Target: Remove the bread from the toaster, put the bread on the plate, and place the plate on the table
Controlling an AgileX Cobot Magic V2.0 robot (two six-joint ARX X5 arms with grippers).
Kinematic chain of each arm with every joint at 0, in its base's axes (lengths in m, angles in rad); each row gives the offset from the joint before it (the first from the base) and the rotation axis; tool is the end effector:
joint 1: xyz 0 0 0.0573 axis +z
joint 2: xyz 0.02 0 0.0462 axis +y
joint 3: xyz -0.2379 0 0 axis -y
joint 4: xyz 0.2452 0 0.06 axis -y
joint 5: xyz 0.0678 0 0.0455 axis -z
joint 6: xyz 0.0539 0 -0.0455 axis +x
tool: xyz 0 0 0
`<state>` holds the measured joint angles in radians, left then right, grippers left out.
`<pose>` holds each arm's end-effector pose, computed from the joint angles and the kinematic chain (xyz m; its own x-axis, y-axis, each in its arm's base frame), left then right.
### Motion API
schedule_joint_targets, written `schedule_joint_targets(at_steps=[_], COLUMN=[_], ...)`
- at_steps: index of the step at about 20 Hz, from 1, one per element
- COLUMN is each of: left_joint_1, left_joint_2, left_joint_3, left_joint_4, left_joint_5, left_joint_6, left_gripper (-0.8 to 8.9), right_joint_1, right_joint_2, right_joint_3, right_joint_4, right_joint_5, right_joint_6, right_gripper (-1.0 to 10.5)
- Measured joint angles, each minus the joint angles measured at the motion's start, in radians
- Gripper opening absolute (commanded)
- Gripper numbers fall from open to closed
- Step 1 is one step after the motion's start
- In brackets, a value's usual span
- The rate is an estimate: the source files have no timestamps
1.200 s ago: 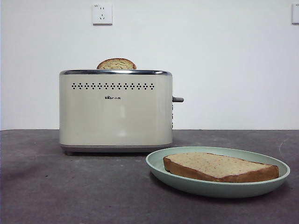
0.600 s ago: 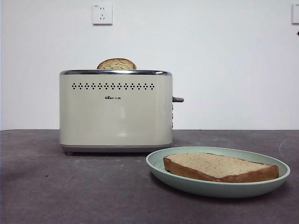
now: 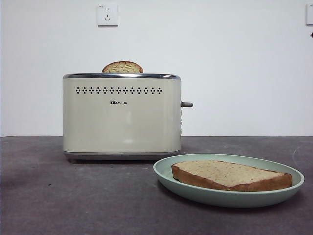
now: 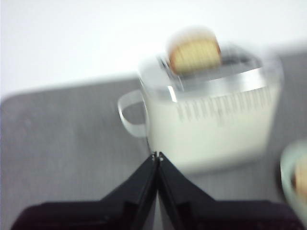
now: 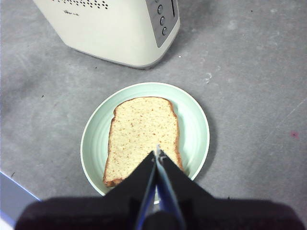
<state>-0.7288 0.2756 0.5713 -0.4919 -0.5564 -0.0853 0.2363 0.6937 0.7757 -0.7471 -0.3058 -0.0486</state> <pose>0.1081 -0.0584 0.2749 0.9730 -0.1607 -0.1655 0.1661 0.9859 0.0190 0.1618 0.0557 0.2619 0.6590 0.4684 -0.5885 -0.4822 0.8636 0.1473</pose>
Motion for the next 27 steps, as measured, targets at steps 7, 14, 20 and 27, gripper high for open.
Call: schedule_joint_targets(at_steps=[7, 14, 20, 27], left_joint_1=[0.351, 0.576, 0.641, 0.691], left_joint_2=[-0.001, -0.047, -0.173, -0.270], left_joint_3=[-0.001, -0.049, -0.238, -0.492], left_joint_4=[0.416, 0.435, 0.591, 0.636], left_joint_5=[0.413, 0.657, 0.657, 0.657], left_joint_6=[-0.027, -0.060, -0.129, -0.189], left_gripper=[-0.03, -0.03, -0.03, -0.03], right_joint_1=[0.000, 0.000, 0.000, 0.000], right_joint_2=[0.000, 0.000, 0.000, 0.000], right_joint_3=[0.000, 0.000, 0.000, 0.000], right_joint_4=[0.000, 0.000, 0.000, 0.000], right_joint_5=[0.000, 0.000, 0.000, 0.000], right_joint_6=[0.000, 0.000, 0.000, 0.000], right_gripper=[0.0, 0.0, 0.0, 0.0])
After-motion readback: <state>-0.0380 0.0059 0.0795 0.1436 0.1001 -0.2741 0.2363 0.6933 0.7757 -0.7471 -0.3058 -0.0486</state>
